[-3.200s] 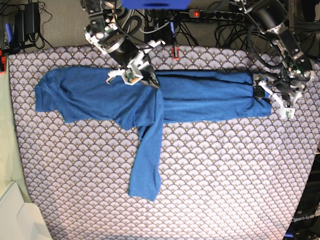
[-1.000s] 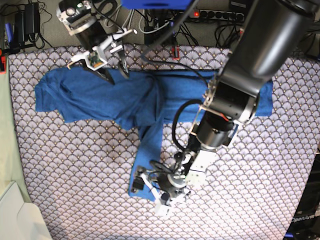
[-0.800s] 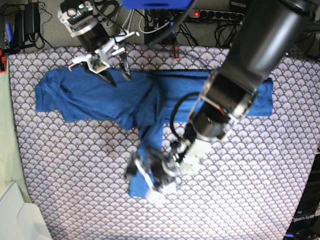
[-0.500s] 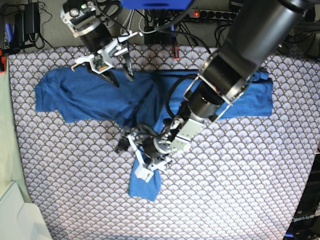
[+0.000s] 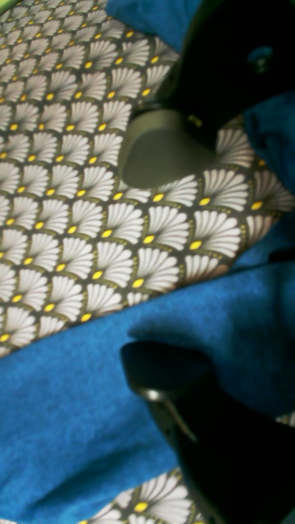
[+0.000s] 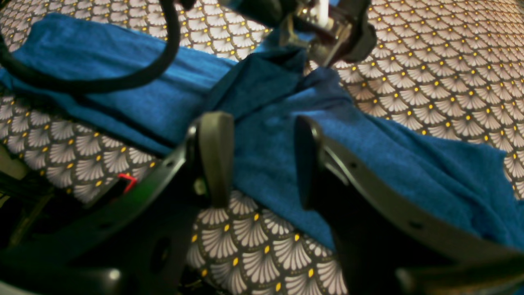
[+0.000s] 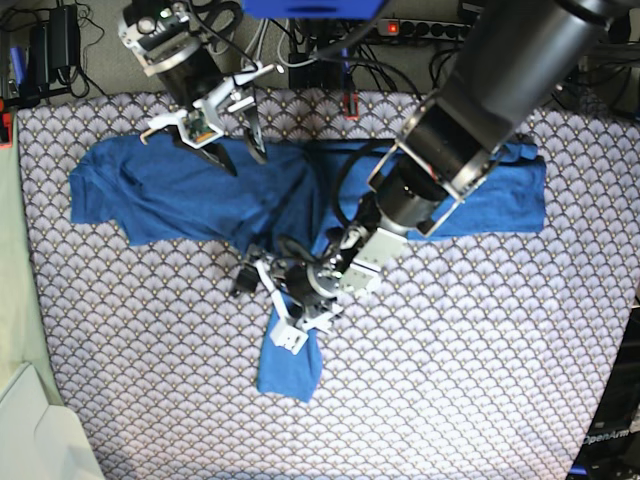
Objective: Fold the T-shirt properly
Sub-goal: 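Reach the left gripper to the sleeve cuff and grasp it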
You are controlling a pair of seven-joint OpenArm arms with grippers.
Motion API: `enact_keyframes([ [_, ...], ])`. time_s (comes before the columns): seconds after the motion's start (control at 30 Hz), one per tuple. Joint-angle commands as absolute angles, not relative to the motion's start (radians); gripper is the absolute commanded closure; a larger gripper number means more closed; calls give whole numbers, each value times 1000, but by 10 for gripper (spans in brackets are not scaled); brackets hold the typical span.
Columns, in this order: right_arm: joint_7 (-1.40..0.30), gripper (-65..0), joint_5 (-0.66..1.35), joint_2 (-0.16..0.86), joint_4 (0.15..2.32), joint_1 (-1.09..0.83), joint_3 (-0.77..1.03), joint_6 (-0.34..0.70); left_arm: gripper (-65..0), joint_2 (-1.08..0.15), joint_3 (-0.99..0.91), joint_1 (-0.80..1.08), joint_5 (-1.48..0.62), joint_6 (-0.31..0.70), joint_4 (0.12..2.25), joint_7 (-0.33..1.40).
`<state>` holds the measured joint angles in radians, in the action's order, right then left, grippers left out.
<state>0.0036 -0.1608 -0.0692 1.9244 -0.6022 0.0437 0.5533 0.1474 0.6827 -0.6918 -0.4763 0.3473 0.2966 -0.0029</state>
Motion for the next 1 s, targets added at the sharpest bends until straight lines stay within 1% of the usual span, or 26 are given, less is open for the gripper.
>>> enact_keyframes([
  [0.0,33,-255,-148,-71,1946,-605,44,558,-614,157,680,-719,-483,355,312,-16],
  [0.13,33,-255,-148,-71,1946,-605,44,558,-611,157,680,-717,-483,355,312,-16],
  [0.17,33,-255,-148,-71,1946,-605,44,558,-605,157,680,-717,-483,355,312,-16],
  [0.2,33,-255,-148,-71,1946,-605,44,558,-585,157,680,-717,-486,355,312,-16],
  [0.27,33,-255,-148,-71,1946,-605,44,558,-510,157,680,-717,-487,355,312,-16],
  [0.37,33,-255,-148,-71,1945,-605,45,558,-361,157,680,-717,-489,355,312,-16],
  [0.43,33,-255,-148,-70,1945,-605,48,558,-275,157,680,-717,-490,355,312,-16],
  [0.47,33,-255,-148,-70,1943,-605,50,558,-237,157,680,-717,-490,355,312,-18],
  [0.5,33,-255,-148,-70,1943,-605,50,558,-212,157,680,-717,-490,355,312,-18],
  [0.57,33,-255,-148,-70,1942,-605,50,558,-195,157,679,-717,-490,355,312,-18],
  [0.73,33,-255,-148,-70,1942,-605,50,558,-186,157,657,-719,-492,355,321,-18],
  [0.87,33,-255,-148,-70,1940,-605,50,558,-105,157,515,-720,-489,355,323,-19],
  [0.97,33,-255,-148,-68,1940,-605,50,558,-98,157,429,-722,-483,357,325,-19],
])
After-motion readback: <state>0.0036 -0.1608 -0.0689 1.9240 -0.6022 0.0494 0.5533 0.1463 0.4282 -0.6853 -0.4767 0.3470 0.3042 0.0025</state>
